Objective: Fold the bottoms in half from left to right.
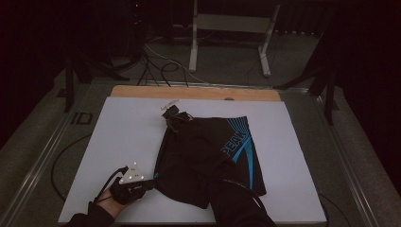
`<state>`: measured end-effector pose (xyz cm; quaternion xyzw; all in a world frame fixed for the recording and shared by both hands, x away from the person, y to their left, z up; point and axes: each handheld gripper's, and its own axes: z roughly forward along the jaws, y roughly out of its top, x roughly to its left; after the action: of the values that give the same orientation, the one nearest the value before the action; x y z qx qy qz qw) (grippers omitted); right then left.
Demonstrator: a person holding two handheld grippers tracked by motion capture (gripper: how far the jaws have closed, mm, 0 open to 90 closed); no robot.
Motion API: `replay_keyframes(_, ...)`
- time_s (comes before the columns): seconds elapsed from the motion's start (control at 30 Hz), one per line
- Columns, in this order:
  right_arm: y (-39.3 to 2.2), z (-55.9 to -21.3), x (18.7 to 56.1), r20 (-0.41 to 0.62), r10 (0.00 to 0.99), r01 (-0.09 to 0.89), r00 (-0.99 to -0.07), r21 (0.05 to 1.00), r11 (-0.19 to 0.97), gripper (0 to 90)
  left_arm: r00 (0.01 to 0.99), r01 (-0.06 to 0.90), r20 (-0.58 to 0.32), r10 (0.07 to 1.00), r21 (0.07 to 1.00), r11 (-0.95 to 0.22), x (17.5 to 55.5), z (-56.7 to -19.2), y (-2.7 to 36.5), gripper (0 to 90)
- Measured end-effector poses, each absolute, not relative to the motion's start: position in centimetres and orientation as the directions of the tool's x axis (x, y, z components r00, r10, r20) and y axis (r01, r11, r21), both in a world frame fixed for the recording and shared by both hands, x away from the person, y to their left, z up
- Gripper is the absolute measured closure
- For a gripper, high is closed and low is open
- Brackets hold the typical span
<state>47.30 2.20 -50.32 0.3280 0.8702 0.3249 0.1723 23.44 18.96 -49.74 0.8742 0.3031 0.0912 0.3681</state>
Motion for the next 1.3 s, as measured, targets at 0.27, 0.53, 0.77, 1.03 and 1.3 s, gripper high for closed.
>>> replay_keyframes(0.27,1.6,-49.4,47.1,-0.1,0.657,0.43,-0.747,0.681,0.592,87.7,0.801,0.458,-0.066,0.595,0.708,-0.538,23.3,-49.3,18.9,85.0)
replay_keyframes(0.53,0.8,-48.6,47.0,-0.094,0.648,0.421,-0.756,0.688,0.591,87.9,0.807,0.452,-0.074,0.586,0.716,-0.532,23.1,-48.8,18.5,85.0)
replay_keyframes(0.77,0.2,-47.7,46.9,-0.101,0.645,0.408,-0.757,0.699,0.588,88.2,0.813,0.441,-0.069,0.579,0.721,-0.534,23.1,-48.4,18.3,85.0)
replay_keyframes(1.03,-0.8,-47.0,46.7,-0.094,0.645,0.401,-0.758,0.713,0.575,88.2,0.822,0.421,-0.056,0.567,0.73,-0.538,23.0,-47.5,17.9,85.1)
replay_keyframes(1.3,-1.9,-45.8,46.5,-0.099,0.645,0.39,-0.758,0.723,0.57,88.2,0.84,0.392,-0.05,0.54,0.744,-0.542,22.9,-46.6,16.8,85.1)
